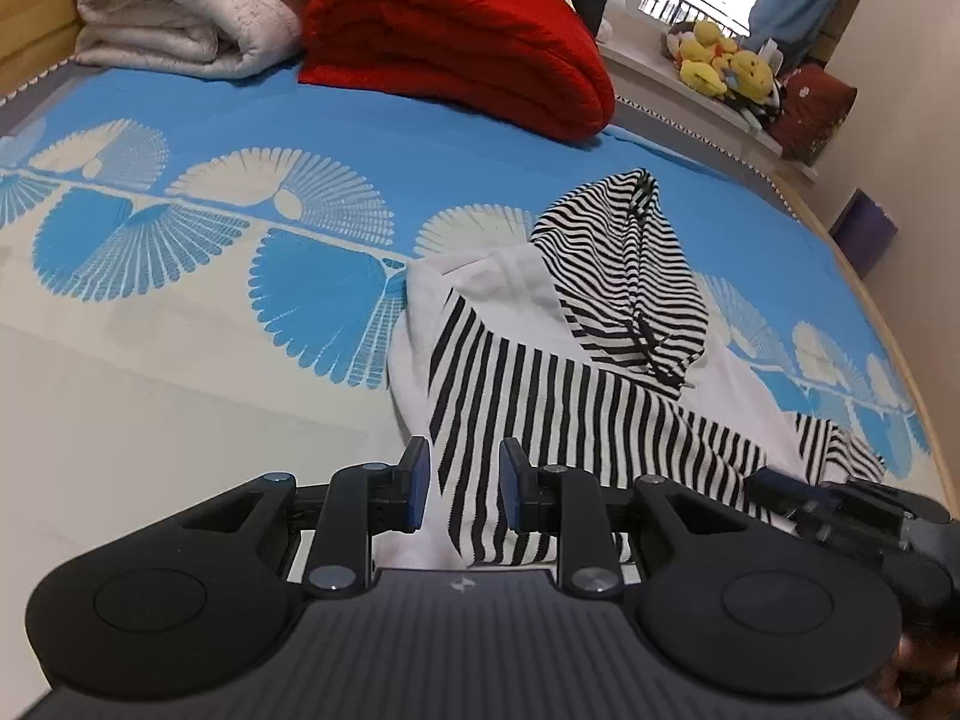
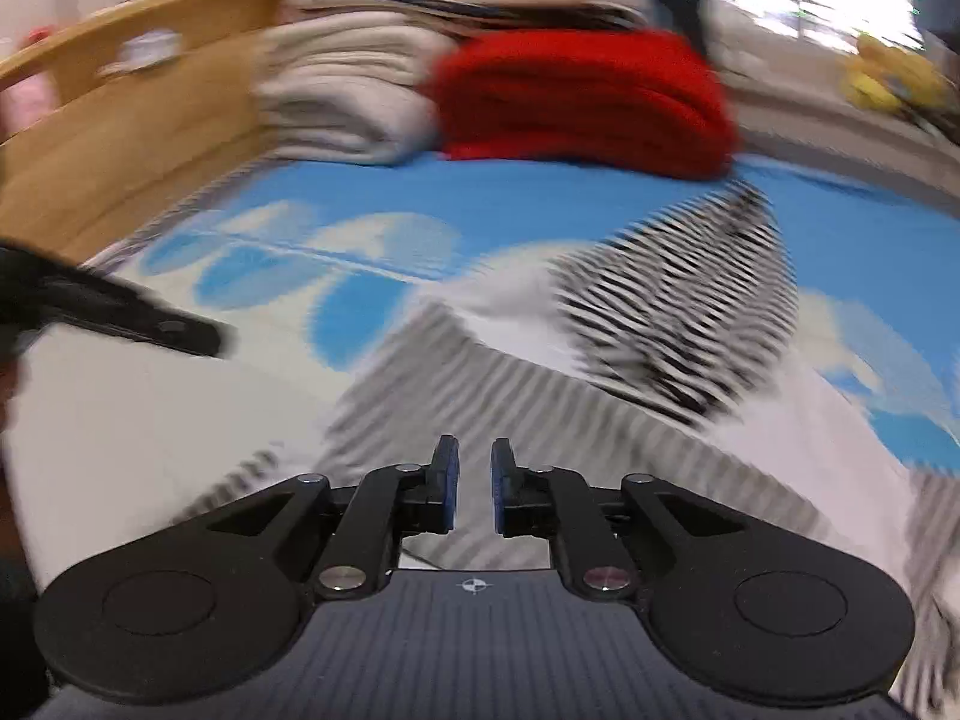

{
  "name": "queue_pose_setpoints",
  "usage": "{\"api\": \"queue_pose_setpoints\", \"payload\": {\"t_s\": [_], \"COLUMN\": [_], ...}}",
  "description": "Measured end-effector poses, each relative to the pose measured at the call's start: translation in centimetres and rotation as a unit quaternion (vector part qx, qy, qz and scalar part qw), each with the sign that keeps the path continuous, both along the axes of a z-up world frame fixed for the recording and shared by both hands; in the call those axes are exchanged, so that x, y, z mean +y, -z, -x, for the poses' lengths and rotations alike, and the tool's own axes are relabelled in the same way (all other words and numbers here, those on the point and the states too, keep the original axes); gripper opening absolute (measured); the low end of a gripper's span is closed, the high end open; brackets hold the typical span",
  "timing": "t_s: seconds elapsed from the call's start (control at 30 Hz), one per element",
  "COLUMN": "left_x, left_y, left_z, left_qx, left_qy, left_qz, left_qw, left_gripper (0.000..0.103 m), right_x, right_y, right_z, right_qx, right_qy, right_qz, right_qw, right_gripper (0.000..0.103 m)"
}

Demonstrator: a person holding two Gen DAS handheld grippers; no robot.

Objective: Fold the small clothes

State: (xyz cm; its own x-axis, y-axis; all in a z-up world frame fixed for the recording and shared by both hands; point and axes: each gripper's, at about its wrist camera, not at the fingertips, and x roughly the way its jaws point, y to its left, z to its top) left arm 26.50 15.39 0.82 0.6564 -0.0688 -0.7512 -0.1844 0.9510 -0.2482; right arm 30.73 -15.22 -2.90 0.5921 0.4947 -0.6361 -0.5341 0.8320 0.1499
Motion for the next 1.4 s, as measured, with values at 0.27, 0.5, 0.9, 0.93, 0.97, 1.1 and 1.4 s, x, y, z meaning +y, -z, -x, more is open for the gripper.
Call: {"api": "queue_pose_setpoints", "payload": {"t_s": [0.27,0.5,0.9,0.93,0.97,1.1,1.4], "left_x": [-1.1,-2.5,-5.0,-4.8,-4.5,-3.0,0.9], "left_y": [0.3,0.9,1.5,1.4,1.3,0.6,-1.1], "left_z": [-0.2,-1.4,-2.1,-2.0,-1.9,-1.4,-0.4], "left_qx": [0.003,0.011,0.013,0.012,0.011,0.003,-0.016], "left_qy": [0.013,0.018,0.044,0.042,0.041,0.032,-0.003], "left_qz": [-0.004,-0.012,-0.013,-0.010,-0.006,0.008,0.042], "left_qw": [0.9999,0.9997,0.9989,0.9990,0.9991,0.9995,0.9990], "left_gripper": [0.027,0.027,0.027,0.027,0.027,0.027,0.027], "right_x": [-17.5,-30.3,-31.9,-31.6,-31.1,-28.2,-6.9], "right_y": [3.4,8.4,5.5,3.9,1.7,-7.2,-15.4], "right_z": [-4.0,-3.3,-2.9,-2.8,-2.5,-2.5,-9.9], "right_qx": [0.036,0.123,0.047,0.025,-0.004,-0.096,0.068], "right_qy": [0.361,0.561,0.571,0.563,0.542,0.412,0.060], "right_qz": [-0.020,-0.161,-0.199,-0.202,-0.207,-0.206,-0.098], "right_qw": [0.932,0.803,0.795,0.801,0.814,0.883,0.991], "right_gripper": [0.033,0.051,0.005,0.005,0.005,0.005,0.006]}}
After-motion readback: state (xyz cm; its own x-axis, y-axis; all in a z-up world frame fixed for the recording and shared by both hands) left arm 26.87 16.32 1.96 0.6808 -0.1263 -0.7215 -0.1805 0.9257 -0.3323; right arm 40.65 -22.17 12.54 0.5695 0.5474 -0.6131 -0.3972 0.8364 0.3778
